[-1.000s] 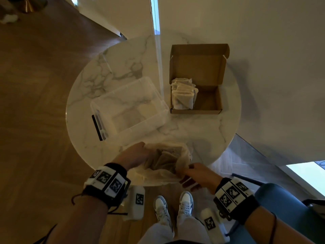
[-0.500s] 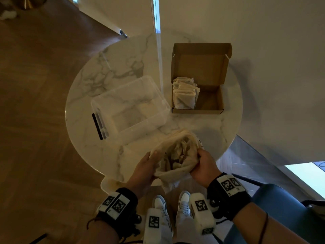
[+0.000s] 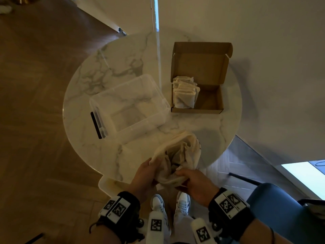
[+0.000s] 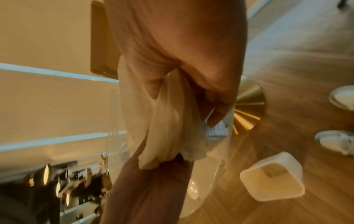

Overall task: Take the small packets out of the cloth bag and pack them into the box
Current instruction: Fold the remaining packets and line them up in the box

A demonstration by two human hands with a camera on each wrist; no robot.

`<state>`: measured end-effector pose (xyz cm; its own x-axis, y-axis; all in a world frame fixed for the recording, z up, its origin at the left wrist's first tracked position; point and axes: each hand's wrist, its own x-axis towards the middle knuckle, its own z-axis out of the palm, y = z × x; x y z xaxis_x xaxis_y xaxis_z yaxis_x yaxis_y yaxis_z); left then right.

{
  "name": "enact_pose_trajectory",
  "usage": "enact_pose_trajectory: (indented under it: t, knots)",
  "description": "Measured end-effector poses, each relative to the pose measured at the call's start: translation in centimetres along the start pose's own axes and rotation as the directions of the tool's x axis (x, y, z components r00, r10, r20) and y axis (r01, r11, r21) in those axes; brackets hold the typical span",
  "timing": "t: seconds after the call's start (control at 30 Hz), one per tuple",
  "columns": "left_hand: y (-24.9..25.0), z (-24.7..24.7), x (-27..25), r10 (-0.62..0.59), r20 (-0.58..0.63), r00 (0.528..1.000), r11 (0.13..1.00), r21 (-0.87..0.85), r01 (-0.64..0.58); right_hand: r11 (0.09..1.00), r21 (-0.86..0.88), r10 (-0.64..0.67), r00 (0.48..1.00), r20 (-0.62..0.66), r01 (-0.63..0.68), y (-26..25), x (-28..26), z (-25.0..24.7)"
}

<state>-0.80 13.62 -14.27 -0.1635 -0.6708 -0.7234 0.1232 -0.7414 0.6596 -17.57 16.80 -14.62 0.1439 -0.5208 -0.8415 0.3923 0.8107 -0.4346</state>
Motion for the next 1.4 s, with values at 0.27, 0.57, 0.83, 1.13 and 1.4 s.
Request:
enact_pose_trajectory:
  t: [0.27, 0.57, 0.83, 1.13, 1.4]
  knots:
    - [0.2, 1.5, 0.8, 0.06, -0.144, 0.988, 0.995, 0.088, -0.048, 0.993, 0.109, -0.049, 0.999, 0.016, 0.047, -0.3, 0.5, 2.3]
    - [6.3, 2.4, 2.6, 0.245, 0.06, 0.968, 0.688, 0.692, -0.217, 0.791, -0.498, -0.531, 0.804, -0.268, 0.356, -6.1, 1.3, 0.2]
    - [5.0, 2.6, 3.2, 0.158, 0.019, 0.987, 0.919, 0.364, -0.154, 0.957, -0.161, -0.277, 0.929, -0.246, 0.242, -8.7, 3.7, 0.8]
    - [4.6, -0.3, 3.4, 0.057, -0.098, 0.994, 0.974, 0.222, -0.034, 0.636, -0.74, -0.219, 0.971, 0.099, 0.219, -9.2, 3.3, -0.4]
    - [4.3, 2.0, 3.9, 0.031, -0.114, 0.993, 0.875, 0.483, 0.027, 0.767, -0.564, -0.407, 0.912, -0.056, 0.307, -8.0, 3.7, 0.6]
